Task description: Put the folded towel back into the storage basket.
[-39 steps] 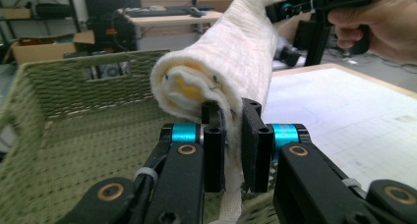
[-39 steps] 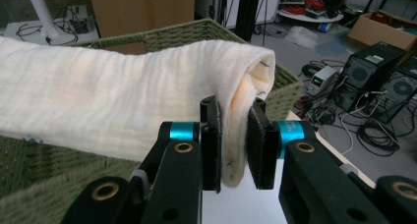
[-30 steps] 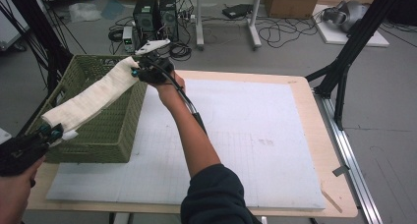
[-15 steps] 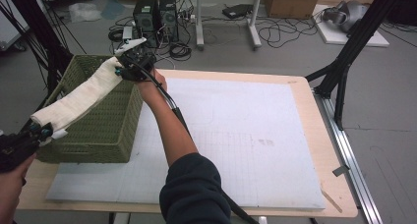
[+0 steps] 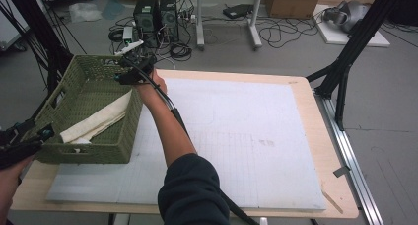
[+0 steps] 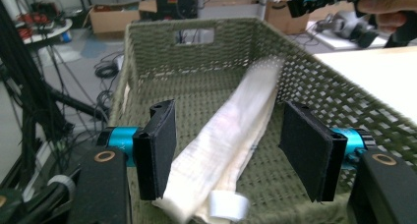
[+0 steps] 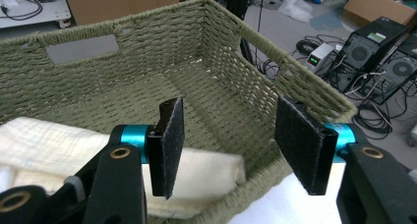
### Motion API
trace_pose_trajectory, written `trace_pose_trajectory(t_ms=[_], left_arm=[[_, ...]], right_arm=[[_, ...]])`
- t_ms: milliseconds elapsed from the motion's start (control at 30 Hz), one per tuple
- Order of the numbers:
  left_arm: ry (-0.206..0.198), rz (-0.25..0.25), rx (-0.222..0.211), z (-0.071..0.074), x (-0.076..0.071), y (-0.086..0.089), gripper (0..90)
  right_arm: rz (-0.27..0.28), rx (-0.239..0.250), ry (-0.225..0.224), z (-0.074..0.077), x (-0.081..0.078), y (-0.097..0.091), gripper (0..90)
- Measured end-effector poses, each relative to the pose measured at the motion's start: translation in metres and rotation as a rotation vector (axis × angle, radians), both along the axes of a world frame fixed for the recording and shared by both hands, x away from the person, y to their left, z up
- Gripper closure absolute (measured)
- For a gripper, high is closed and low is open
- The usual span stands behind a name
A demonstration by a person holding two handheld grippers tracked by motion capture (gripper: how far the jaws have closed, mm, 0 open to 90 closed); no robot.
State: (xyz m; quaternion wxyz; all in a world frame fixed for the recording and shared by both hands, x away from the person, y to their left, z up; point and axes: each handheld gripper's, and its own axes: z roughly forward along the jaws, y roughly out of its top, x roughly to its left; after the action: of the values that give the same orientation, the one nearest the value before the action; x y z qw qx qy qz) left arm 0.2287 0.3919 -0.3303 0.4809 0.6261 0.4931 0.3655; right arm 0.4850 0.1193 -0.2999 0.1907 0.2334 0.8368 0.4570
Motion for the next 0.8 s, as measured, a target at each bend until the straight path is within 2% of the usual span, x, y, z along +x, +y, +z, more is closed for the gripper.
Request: trace_pose_trajectory(t_ms=[167,267,333,433,500,567,700,800], left_arm=[[-0.022,-0.043,0.002,0.002,0.001,-0.012,38.8],[-0.03,-0.076,-0.016,0.003,0.003,-0.02,37.5],[-0.037,-0.097,-0.032,0.005,0.005,-0.027,36.5],[-0.052,-0.132,-0.078,0.008,0.008,-0.038,30.9],[-0.064,-0.144,-0.099,0.009,0.01,-0.045,25.3],[-0.067,-0.163,-0.12,0.009,0.014,-0.055,17.6],[-0.064,-0.203,-0.124,0.006,0.02,-0.073,17.3],[-0.048,-0.229,-0.119,0.004,0.026,-0.087,17.4]], right_arm=[[0.017,0.03,-0.024,0.016,-0.007,-0.02,41.6],[0.027,0.037,-0.03,0.024,-0.011,-0.036,40.5],[0.025,0.041,-0.036,0.03,-0.013,-0.054,38.5],[0.017,0.054,-0.022,0.038,-0.017,-0.081,31.1],[0.023,0.069,-0.016,0.041,-0.019,-0.101,22.8],[0.009,0.084,-0.03,0.042,-0.024,-0.121,21.1],[-0.024,0.094,-0.035,0.038,-0.035,-0.159,17.6],[-0.049,0.102,-0.03,0.031,-0.043,-0.183,15.7]])
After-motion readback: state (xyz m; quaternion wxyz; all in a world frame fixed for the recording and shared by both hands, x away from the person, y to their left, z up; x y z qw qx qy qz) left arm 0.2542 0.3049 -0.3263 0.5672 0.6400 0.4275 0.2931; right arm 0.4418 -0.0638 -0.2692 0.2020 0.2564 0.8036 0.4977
